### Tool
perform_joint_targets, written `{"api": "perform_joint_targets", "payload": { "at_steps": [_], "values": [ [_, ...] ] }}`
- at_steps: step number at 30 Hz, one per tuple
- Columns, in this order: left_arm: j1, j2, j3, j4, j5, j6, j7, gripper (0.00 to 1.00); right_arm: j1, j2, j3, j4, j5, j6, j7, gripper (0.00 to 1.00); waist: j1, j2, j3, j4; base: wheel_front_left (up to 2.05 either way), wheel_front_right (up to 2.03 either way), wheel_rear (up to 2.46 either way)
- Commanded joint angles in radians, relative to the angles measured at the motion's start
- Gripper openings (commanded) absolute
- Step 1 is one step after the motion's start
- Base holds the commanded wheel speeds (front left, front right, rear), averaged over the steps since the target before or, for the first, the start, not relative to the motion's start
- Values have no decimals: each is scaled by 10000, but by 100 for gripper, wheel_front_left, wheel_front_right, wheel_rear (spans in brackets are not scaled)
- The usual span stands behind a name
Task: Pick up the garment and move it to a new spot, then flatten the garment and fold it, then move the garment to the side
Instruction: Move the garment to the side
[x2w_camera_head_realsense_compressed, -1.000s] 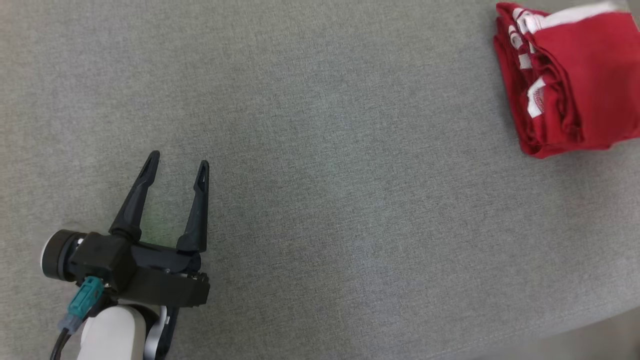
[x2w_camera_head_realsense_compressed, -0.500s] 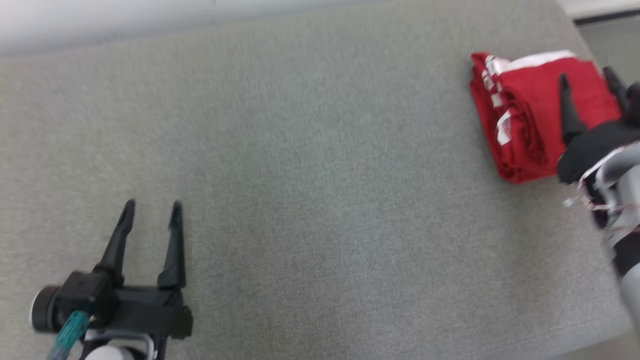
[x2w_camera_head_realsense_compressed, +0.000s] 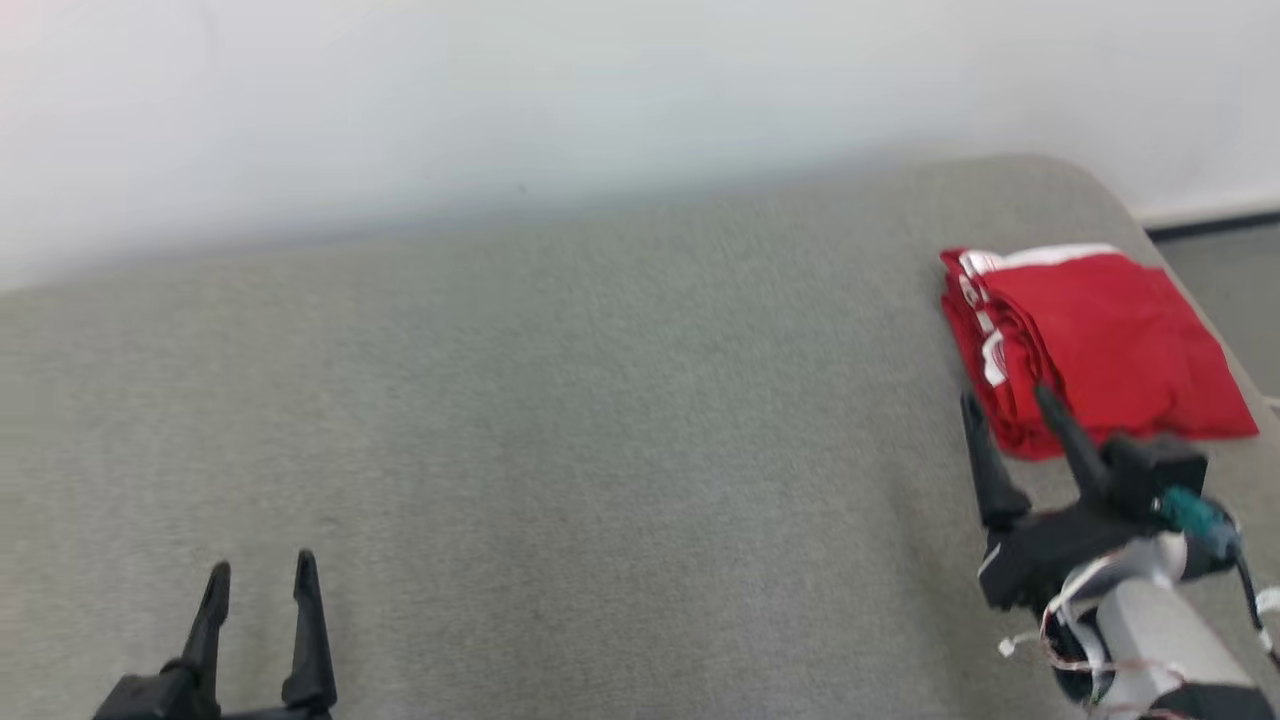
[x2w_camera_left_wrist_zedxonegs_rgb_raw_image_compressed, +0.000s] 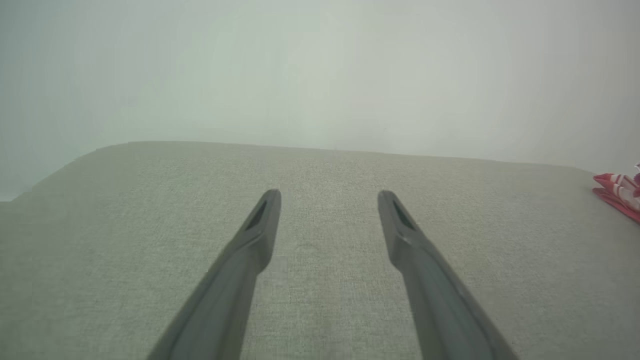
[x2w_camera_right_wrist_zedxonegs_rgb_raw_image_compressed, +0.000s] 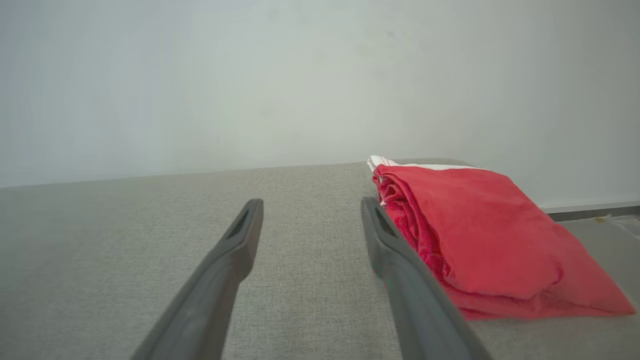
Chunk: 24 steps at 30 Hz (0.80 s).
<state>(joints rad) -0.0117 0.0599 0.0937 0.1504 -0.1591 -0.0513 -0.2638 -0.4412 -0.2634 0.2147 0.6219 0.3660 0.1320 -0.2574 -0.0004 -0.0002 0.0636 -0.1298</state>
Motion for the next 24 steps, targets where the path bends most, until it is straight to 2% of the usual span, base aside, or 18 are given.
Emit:
{"api": "perform_joint_targets", "payload": {
  "at_steps": [1,11,24],
  "values": [
    [139,-10,58,20,8,44,0,100,133,37,-53,-77,-13,-28,-71,100,4,2,-612,538,0,0,0],
    [662,-67,108,544,-66,-67,1,100,1805,507,-1176,-1042,-449,-28,-76,100,4,2,-1312,901,0,0,0],
    [632,-89,61,983,-175,-106,1,100,2751,869,-1549,-2147,-1005,-28,699,100,4,2,-1437,865,0,0,0]
  ]
}}
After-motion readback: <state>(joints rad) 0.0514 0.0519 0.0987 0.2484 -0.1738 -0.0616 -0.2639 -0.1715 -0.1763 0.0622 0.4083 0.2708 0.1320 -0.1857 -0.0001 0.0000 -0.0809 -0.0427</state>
